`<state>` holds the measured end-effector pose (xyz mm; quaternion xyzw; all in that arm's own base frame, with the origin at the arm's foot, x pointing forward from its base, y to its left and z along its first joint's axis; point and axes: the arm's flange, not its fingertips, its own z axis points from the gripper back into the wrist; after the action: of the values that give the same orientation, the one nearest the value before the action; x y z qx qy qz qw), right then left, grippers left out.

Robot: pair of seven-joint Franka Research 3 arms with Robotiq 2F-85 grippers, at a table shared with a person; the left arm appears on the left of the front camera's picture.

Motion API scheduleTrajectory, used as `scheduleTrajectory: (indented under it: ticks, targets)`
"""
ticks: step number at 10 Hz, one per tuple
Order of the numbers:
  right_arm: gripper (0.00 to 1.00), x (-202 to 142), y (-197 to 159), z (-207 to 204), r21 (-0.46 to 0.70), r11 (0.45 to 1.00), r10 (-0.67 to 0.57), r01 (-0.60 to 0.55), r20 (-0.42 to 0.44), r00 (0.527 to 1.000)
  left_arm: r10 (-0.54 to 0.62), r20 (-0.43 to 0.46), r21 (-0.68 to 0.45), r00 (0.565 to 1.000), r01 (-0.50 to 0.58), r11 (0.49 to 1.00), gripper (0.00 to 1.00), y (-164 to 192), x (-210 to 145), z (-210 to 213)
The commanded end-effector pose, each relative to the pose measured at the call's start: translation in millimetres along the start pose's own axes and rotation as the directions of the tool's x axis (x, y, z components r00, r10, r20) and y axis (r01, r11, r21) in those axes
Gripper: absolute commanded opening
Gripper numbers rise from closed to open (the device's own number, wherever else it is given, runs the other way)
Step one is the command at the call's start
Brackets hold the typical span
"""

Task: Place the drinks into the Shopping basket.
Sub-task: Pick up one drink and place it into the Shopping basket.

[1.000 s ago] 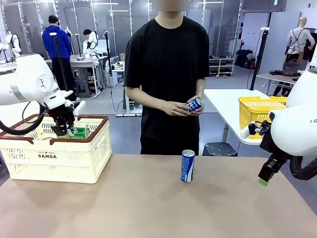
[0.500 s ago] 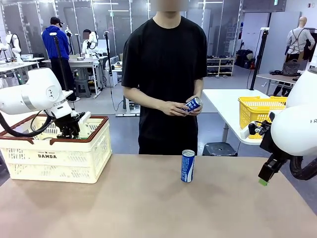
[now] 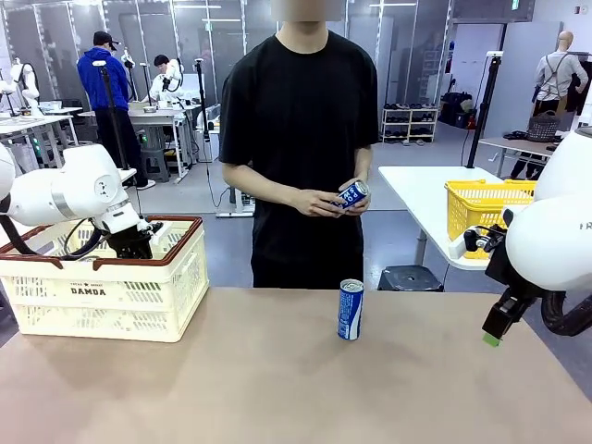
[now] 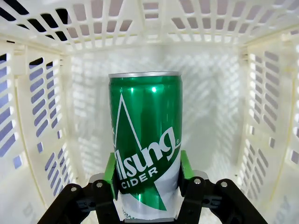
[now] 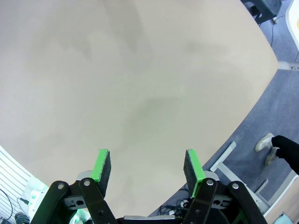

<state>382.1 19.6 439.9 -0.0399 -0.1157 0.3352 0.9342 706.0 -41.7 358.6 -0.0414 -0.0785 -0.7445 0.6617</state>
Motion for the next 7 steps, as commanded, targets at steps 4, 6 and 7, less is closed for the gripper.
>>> scheduleTrajectory:
  ticks: [4,6,7]
  targets:
    - [0.79,-1,0,0,0.002,1.000,-0.003,0.003,0.002,1.000,0.039,-0.057,-0.040,0.998,-0.042,0.998,0.58,25,-6,-13]
    - [0.79,-1,0,0,0.002,1.000,-0.003,0.003,0.002,1.000,0.032,-0.038,-0.034,0.999,-0.034,0.999,0.58,29,-3,-17]
    - [0.79,-1,0,0,0.002,1.000,-0.003,0.003,0.002,1.000,0.027,-0.033,-0.033,0.999,-0.028,0.999,0.58,31,-1,-18]
